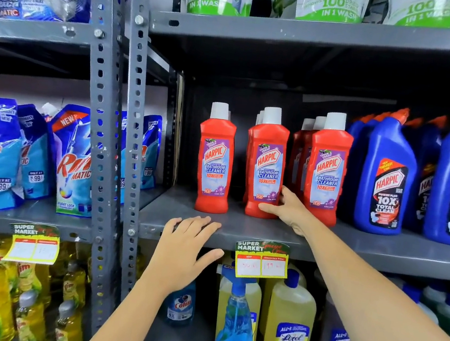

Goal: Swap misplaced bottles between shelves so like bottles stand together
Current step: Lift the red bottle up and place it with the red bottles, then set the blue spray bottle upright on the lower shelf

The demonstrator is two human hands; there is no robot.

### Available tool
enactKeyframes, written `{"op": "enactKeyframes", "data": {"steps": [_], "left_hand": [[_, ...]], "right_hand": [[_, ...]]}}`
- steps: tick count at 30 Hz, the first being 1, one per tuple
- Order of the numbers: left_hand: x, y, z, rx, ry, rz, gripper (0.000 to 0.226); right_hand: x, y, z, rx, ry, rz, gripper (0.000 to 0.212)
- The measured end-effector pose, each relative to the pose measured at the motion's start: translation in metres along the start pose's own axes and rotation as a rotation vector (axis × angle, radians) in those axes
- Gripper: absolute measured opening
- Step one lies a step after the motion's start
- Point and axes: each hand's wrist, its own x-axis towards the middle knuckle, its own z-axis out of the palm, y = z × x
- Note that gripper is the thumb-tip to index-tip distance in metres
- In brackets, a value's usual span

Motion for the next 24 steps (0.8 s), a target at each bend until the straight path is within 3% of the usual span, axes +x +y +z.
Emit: {"op": "enactKeyframes", "data": {"steps": [7,12,14,16,17,19,24], "left_hand": [[-0.002,0.001,0.001,0.033,0.000,0.008,0.058],[-0.026,-0.001,0.012,0.082,0.046,-0.019,0.066],[-0.053,-0.002,0.024,0.140,0.052,-0.048,0.067],[-0.083,-0.005,0.041,0.129,0.024,-0.087,0.065],[-0.097,-0.006,0.051,0.116,-0.012,-0.111,0.065],[-0.126,-0.007,0.069,0.093,-0.132,-0.138,0.063],[-0.178,-0.007,0.106,0.102,-0.408,-0.195,0.069]], "right_hand": [[-0.001,0.003,0.000,-0.049,0.038,0.022,0.075],[-0.021,-0.008,-0.010,-0.155,0.218,0.081,0.088],[-0.047,-0.011,-0.011,-0.131,0.459,-0.084,0.062],[-0.084,-0.009,-0.003,-0.079,0.814,-0.416,0.029],[-0.102,-0.002,0.006,-0.058,0.910,-0.570,0.019],[-0.136,0.027,0.030,-0.092,0.874,-0.709,0.011],[-0.175,0.124,0.072,-0.465,0.477,-0.547,0.017]]}}
